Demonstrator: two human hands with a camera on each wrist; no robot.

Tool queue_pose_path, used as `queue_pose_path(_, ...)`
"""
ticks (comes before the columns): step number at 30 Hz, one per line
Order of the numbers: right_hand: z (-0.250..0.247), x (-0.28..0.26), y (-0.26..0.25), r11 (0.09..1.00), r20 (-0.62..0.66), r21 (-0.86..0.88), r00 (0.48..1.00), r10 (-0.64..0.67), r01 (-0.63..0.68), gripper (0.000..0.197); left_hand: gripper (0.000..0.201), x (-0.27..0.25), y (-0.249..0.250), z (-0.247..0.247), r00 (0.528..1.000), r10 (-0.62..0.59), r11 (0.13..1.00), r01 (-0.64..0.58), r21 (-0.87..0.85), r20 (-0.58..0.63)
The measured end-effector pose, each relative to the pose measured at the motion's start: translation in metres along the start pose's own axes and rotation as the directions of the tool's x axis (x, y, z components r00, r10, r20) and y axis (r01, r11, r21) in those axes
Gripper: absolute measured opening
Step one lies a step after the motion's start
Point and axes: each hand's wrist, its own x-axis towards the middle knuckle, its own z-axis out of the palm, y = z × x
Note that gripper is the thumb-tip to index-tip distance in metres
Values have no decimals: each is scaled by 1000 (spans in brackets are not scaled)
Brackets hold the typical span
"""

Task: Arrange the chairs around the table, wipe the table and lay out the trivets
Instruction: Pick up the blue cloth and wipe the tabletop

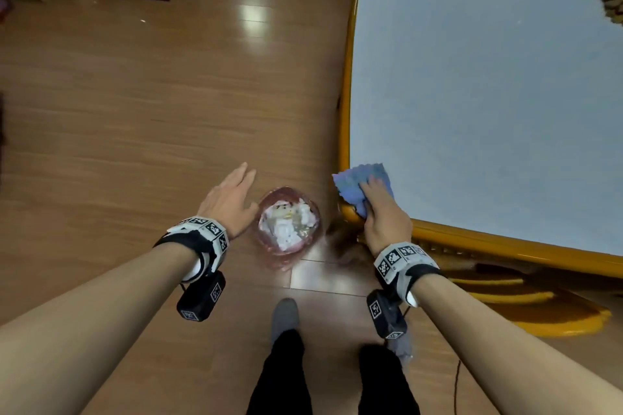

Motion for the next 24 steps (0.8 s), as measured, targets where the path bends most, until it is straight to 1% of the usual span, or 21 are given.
queue_pose_path(2, 25, 12, -42, 989, 20, 116, 995, -97, 94, 42, 71, -18, -37, -4, 999, -34, 999, 34, -27, 11)
queue_pose_path(4, 47, 26, -75, 956, 7, 206, 976, -217, 211, 41, 70, -35, -68, -6, 998, -65, 996, 66, -59, 20)
queue_pose_path(6, 68, 39, -95, 932, 8, 228, 957, -291, 282, 42, 69, -50, -96, -5, 996, -90, 992, 92, -82, 28)
queue_pose_path(9, 92, 50, -107, 941, 22, 158, 952, -306, 299, 44, 68, -71, -129, 3, 990, -134, 984, 140, -114, 54)
queue_pose_path(11, 100, 54, -112, 943, 47, 96, 945, -323, 318, 45, 68, -82, -144, 9, 984, -164, 975, 173, -138, 72)
queue_pose_path(14, 111, 57, -121, 946, 85, 32, 942, -325, 323, 45, 67, -91, -161, 16, 978, -177, 968, 194, -162, 113)
queue_pose_path(19, 126, 55, -130, 944, 118, 2, 937, -329, 331, 43, 66, -91, -175, 25, 971, -201, 951, 226, -210, 133)
queue_pose_path(24, 132, 49, -128, 954, 97, 1, 949, -298, 300, 41, 65, -84, -178, 26, 973, -187, 950, 214, -226, 132)
